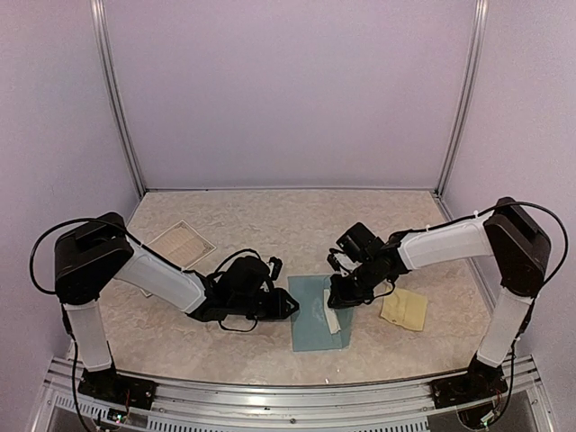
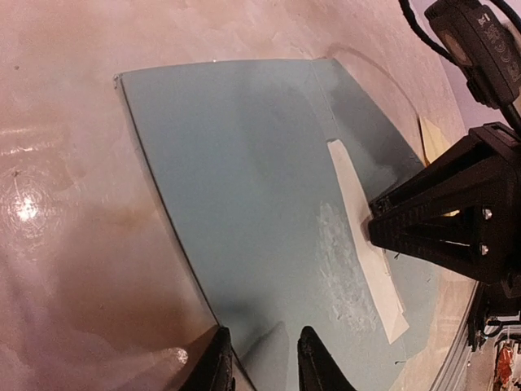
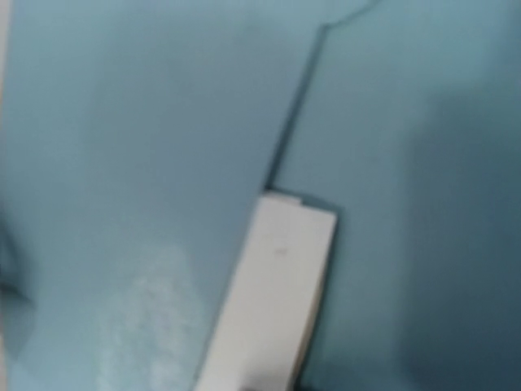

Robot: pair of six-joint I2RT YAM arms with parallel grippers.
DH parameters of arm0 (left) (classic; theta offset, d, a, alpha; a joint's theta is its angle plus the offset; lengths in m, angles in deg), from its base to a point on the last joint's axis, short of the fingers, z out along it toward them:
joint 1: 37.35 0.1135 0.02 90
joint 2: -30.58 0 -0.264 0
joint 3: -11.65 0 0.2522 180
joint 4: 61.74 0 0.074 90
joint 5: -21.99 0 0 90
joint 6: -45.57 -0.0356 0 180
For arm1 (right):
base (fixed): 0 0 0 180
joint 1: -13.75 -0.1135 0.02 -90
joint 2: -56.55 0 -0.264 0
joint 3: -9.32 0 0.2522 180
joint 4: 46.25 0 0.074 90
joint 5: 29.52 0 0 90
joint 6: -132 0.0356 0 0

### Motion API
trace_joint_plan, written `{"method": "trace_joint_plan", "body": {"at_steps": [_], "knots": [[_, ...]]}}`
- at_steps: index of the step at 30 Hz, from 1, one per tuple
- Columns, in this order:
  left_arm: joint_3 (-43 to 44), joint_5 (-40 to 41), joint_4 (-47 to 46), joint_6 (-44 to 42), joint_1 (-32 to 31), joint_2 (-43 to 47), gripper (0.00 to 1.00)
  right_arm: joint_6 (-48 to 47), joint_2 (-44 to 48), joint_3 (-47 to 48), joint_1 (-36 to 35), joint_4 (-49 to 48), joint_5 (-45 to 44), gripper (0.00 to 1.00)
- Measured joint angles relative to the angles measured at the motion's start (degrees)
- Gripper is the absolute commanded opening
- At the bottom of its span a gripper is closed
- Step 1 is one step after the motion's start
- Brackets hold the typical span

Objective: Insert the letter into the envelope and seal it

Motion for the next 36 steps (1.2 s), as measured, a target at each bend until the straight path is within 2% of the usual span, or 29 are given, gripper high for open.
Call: {"method": "trace_joint_plan", "body": {"at_steps": [11,16,17,20,24,27,30,36], "knots": [[0.31,-0.09,-0.02,-0.13,0.02,-0.26,0.26,0.11,-0.74,0.46,-0.61,-0.72,1.31,0.13],[0.42,-0.04,0.04,-0.15,0.02,-0.26,0.31,0.17,-0.74,0.48,-0.68,-0.68,1.29,0.15],[0.52,0.00,0.17,-0.20,0.02,-0.24,0.33,0.17,-0.70,0.50,-0.68,-0.63,1.16,0.17],[1.07,0.90,2.19,-1.31,-0.02,0.50,0.40,0.28,0.02,0.52,-0.79,-0.26,0.13,0.30],[1.25,5.22,11.04,-4.35,0.13,5.60,0.60,0.28,5.38,0.42,-0.87,0.85,-1.88,0.45],[1.51,8.15,16.63,-6.88,1.07,11.50,0.74,-0.22,11.74,0.42,-0.98,0.79,-3.48,0.48],[2.16,9.90,20.31,-9.05,4.90,16.76,0.85,-0.50,15.63,0.44,-0.98,0.55,-4.37,0.49],[2.05,10.82,23.21,-12.15,18.97,19.41,0.90,-0.74,16.20,-0.26,-0.98,-0.50,-4.24,0.50]]}}
